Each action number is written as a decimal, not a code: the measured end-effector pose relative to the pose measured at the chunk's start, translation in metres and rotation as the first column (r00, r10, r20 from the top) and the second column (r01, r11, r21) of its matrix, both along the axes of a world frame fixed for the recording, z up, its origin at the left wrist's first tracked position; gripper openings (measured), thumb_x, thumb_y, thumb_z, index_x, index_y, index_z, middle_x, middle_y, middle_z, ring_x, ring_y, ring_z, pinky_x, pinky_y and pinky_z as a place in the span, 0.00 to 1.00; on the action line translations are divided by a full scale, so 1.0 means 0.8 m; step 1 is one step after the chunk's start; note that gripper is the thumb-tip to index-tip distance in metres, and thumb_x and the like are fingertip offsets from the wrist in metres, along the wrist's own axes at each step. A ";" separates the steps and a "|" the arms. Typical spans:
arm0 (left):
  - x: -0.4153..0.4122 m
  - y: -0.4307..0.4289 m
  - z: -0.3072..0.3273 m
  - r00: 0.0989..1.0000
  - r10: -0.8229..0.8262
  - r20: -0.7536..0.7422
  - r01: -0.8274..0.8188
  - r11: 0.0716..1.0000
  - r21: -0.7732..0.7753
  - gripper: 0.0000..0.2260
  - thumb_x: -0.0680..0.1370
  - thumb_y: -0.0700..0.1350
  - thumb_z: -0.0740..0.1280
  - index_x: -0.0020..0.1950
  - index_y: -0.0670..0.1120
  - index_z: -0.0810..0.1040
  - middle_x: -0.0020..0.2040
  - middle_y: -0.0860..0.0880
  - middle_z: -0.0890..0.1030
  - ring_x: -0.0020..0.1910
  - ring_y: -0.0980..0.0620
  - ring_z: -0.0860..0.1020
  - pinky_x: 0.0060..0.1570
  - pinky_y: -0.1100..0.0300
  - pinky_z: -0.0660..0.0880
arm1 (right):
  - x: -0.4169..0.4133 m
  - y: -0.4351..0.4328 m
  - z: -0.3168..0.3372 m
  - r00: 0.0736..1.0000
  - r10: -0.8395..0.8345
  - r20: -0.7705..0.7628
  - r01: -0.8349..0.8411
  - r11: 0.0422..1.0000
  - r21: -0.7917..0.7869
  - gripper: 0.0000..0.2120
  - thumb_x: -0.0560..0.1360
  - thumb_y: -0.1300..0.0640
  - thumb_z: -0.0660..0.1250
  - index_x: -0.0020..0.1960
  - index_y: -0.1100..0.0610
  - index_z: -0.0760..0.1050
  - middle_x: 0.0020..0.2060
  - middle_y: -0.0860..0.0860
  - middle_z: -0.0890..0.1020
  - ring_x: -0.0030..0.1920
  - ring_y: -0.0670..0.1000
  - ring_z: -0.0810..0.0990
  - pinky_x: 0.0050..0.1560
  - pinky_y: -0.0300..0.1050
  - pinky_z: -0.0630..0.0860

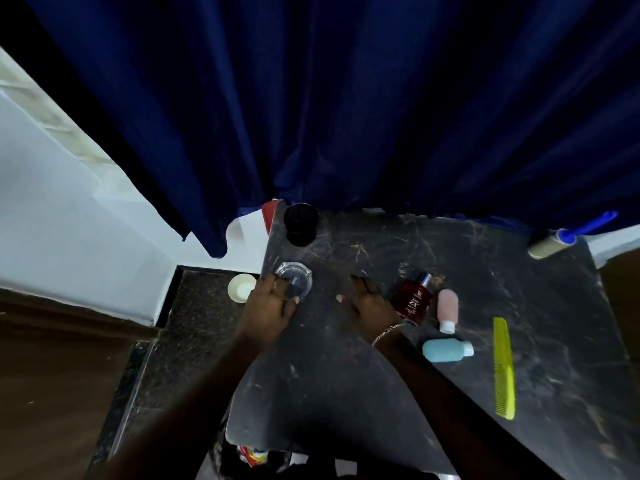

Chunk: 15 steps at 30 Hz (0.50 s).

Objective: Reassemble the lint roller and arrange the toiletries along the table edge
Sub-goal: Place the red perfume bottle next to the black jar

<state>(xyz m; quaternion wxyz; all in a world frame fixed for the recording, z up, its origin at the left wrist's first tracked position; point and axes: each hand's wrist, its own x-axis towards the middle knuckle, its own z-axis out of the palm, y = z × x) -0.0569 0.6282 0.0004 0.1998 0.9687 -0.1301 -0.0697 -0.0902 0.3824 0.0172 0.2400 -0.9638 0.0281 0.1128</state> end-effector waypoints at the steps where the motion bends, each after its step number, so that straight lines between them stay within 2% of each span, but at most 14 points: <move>1: -0.007 -0.009 0.001 0.999 -0.023 0.025 0.023 1.000 0.018 0.22 0.81 0.55 0.65 0.72 0.46 0.75 0.68 0.44 0.76 0.65 0.41 0.75 0.66 0.48 0.74 | -0.011 -0.009 0.000 1.000 -0.027 0.014 0.027 1.000 0.011 0.30 0.80 0.41 0.59 0.77 0.55 0.62 0.73 0.55 0.67 0.73 0.56 0.68 0.70 0.50 0.71; 4: -0.026 -0.046 0.005 0.990 -0.092 0.106 0.081 0.991 0.102 0.23 0.81 0.58 0.62 0.72 0.49 0.75 0.69 0.46 0.77 0.67 0.43 0.76 0.70 0.50 0.70 | -0.041 -0.038 0.002 0.991 -0.106 0.077 0.105 0.994 0.010 0.28 0.80 0.42 0.60 0.74 0.56 0.66 0.69 0.54 0.71 0.68 0.55 0.73 0.65 0.51 0.75; 7: -0.038 -0.092 0.006 0.984 -0.167 0.058 0.162 0.984 0.077 0.24 0.82 0.59 0.61 0.74 0.48 0.74 0.70 0.44 0.76 0.67 0.43 0.76 0.69 0.50 0.73 | -0.062 -0.069 0.001 0.991 -0.095 0.091 0.102 0.992 -0.078 0.26 0.80 0.40 0.56 0.71 0.55 0.71 0.66 0.52 0.73 0.64 0.54 0.76 0.63 0.50 0.76; 8: -0.040 -0.108 0.005 0.980 -0.196 0.039 0.192 0.978 0.079 0.25 0.82 0.59 0.60 0.75 0.47 0.73 0.71 0.44 0.75 0.68 0.42 0.76 0.70 0.49 0.74 | -0.067 -0.078 0.002 0.991 -0.108 0.075 0.115 0.989 -0.088 0.26 0.80 0.40 0.55 0.71 0.55 0.70 0.67 0.52 0.72 0.65 0.54 0.75 0.63 0.51 0.75; 12: -0.042 -0.167 0.003 0.965 -0.263 -0.001 0.261 0.958 0.122 0.27 0.82 0.61 0.56 0.77 0.49 0.70 0.72 0.47 0.73 0.69 0.44 0.75 0.68 0.47 0.74 | -0.079 -0.115 -0.001 0.957 -0.282 0.073 0.282 0.959 0.006 0.29 0.80 0.47 0.62 0.77 0.58 0.62 0.73 0.56 0.67 0.72 0.57 0.70 0.69 0.53 0.73; 13: -0.042 -0.181 0.002 0.962 -0.272 -0.008 0.271 0.955 0.117 0.27 0.82 0.61 0.56 0.77 0.49 0.69 0.72 0.47 0.73 0.69 0.45 0.75 0.68 0.48 0.75 | -0.079 -0.126 -0.006 0.948 -0.309 0.073 0.309 0.951 0.020 0.29 0.80 0.48 0.63 0.77 0.59 0.62 0.72 0.57 0.68 0.70 0.58 0.72 0.66 0.52 0.75; 15: -0.040 -0.208 -0.001 0.958 -0.281 -0.051 0.285 0.953 0.107 0.27 0.82 0.61 0.57 0.78 0.49 0.68 0.73 0.47 0.73 0.69 0.45 0.75 0.67 0.50 0.75 | -0.076 -0.142 -0.009 0.932 -0.359 0.047 0.359 0.933 0.014 0.27 0.79 0.50 0.63 0.74 0.60 0.65 0.67 0.59 0.72 0.62 0.61 0.78 0.56 0.51 0.78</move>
